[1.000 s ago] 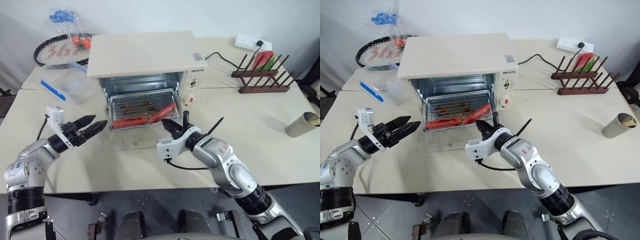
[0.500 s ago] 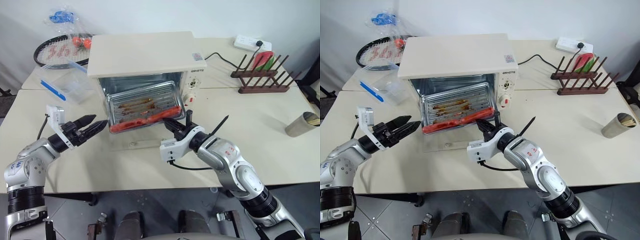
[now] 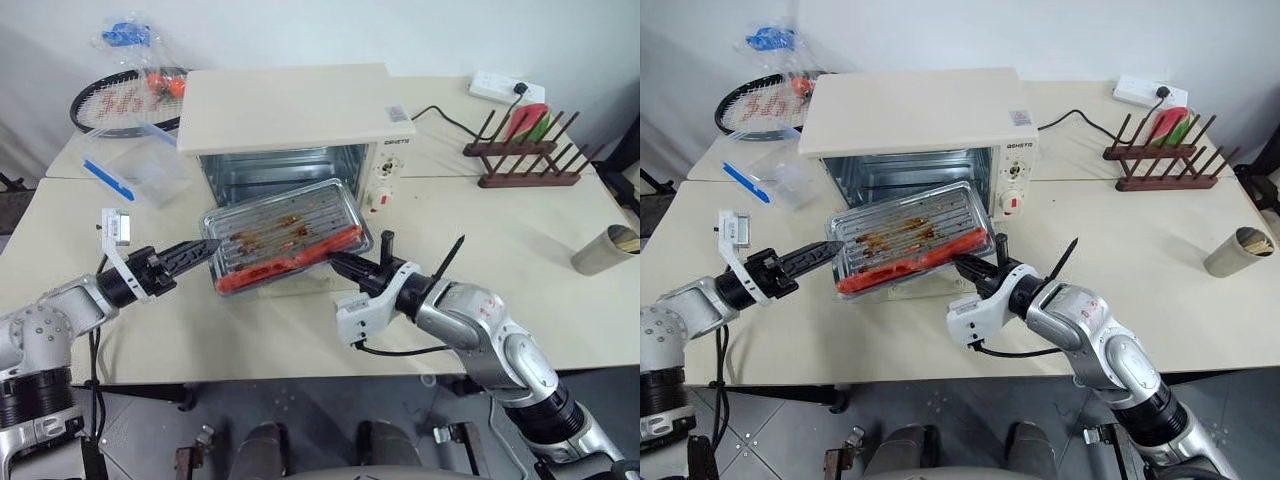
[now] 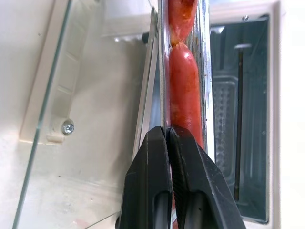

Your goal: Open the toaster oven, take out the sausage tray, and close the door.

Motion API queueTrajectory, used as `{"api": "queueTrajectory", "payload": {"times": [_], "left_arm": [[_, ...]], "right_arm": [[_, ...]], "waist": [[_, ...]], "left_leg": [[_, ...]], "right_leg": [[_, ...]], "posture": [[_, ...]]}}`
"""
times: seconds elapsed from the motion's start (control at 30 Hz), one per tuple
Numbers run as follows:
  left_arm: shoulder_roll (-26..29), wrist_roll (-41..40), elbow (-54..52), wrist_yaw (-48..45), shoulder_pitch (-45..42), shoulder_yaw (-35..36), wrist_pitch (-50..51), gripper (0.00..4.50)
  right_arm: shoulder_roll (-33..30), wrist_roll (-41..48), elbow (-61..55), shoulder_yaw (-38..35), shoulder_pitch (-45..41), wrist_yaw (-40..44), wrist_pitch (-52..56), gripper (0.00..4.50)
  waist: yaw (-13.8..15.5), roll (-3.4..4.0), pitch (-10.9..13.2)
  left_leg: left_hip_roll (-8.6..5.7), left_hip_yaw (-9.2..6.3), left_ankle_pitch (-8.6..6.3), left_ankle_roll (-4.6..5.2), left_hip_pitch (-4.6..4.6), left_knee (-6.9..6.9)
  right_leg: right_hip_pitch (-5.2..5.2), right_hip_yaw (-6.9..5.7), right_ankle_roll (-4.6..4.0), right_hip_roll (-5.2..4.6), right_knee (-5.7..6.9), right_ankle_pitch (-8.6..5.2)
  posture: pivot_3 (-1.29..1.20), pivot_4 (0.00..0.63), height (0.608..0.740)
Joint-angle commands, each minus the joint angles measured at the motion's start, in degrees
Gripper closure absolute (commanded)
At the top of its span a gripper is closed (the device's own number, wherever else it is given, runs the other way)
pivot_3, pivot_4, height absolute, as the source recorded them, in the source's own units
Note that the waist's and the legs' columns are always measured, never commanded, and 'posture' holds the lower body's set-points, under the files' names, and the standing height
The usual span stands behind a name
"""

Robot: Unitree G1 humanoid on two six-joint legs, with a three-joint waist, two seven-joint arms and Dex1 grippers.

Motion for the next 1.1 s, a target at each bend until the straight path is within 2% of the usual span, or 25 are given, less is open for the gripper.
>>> {"api": "queueTrajectory", "payload": {"times": [0.03, 0.13, 0.23, 0.4, 0.6, 0.77, 0.8, 0.97, 1.1], "left_arm": [[0.3, -6.0, 0.8, 4.3, -2.5, 4.1, 9.1, 0.02], [-0.3, -9.3, 4.6, 7.8, -5.5, 6.6, 18.9, 0.02], [-1.5, -11.1, 6.7, 11.2, -7.0, 8.5, 22.6, 0.02], [-0.2, -20.4, 11.4, 16.5, -6.5, 6.6, 23.2, 0.02], [-3.7, -27.1, 11.7, 24.8, -6.3, 10.2, 23.2, 0.02], [-6.3, -36.1, 10.7, 31.3, -4.2, 9.2, 20.2, 0.02], [-6.2, -38.0, 10.6, 32.4, -3.7, 8.7, 19.3, 0.4], [-5.8, -46.3, 10.3, 37.7, -1.5, 5.0, 13.6, 1.73], [-4.0, -52.8, 8.9, 41.4, 1.0, 1.0, 9.5, 3.05]], "right_arm": [[-1.0, 2.2, -3.2, -2.6, -0.3, -1.2, -2.5, 4.5], [-1.6, 3.0, -3.0, -3.4, -0.2, -1.2, -3.8, 4.5], [-1.8, 3.1, -2.8, -3.6, -0.2, -1.2, -4.5, 4.5], [-1.9, 3.0, -2.3, -4.1, -0.4, -1.1, -5.2, 4.5], [-1.8, 2.8, -1.4, -4.8, -0.8, -1.1, -5.4, 4.5], [-1.8, 2.9, -1.4, -4.8, -0.9, -1.0, -5.3, 4.5], [-1.8, 3.0, -1.3, -4.8, -0.9, -0.9, -5.3, 4.5], [-1.6, 4.2, -1.3, -4.8, -0.8, -0.3, -4.8, 4.5], [-1.4, 6.6, -1.5, -4.7, -0.5, 0.8, -4.3, 4.5]], "waist": [[0.0, 0.0, 0.0], [0.1, 0.0, 0.0], [0.0, -0.01, 0.0], [0.0, -0.02, 0.0], [0.1, -0.02, 0.0], [0.1, -0.04, 0.0], [0.1, -0.04, 0.0], [0.1, -0.04, 0.0], [0.1, -0.04, 0.0]], "left_leg": [[0.0, 0.0, 0.0, 0.0, 0.01, 0.0], [0.01, -0.03, 0.0, 0.0, 0.0, 0.02], [0.0, -0.02, 0.0, 0.0, 0.01, 0.02], [0.0, -0.04, 0.0, -0.01, 0.02, 0.02], [-0.02, -0.04, 0.0, -0.01, 0.02, 0.05], [-0.04, -0.04, 0.0, -0.01, 0.02, 0.06], [-0.03, -0.04, 0.0, -0.01, 0.03, 0.06], [-0.05, -0.04, 0.0, 0.0, 0.05, 0.07], [-0.06, -0.06, 0.0, 0.0, 0.05, 0.09]], "right_leg": [[0.0, 0.0, 0.0, 0.0, 0.0, 0.0], [0.0, 0.0, 0.0, 0.01, 0.02, 0.0], [0.02, 0.01, 0.0, 0.0, 0.01, 0.0], [0.02, 0.03, 0.0, 0.01, 0.02, 0.0], [0.03, 0.14, 0.0, 0.01, 0.02, 0.0], [0.04, 0.23, 0.0, 0.01, 0.02, 0.0], [0.04, 0.24, 0.0, 0.01, 0.02, 0.0], [0.04, 0.36, 0.0, 0.02, 0.02, 0.0], [0.04, 0.45, 0.0, 0.03, 0.01, 0.0]], "posture": [[0.0, 0.15, 0.74], [0.0, 0.15, 0.74], [0.0, 0.15, 0.74], [0.0, 0.15, 0.74], [0.0, 0.15, 0.74], [0.0, 0.15, 0.74], [0.0, 0.15, 0.74], [0.0, 0.15, 0.74], [0.0, 0.15, 0.74]]}}
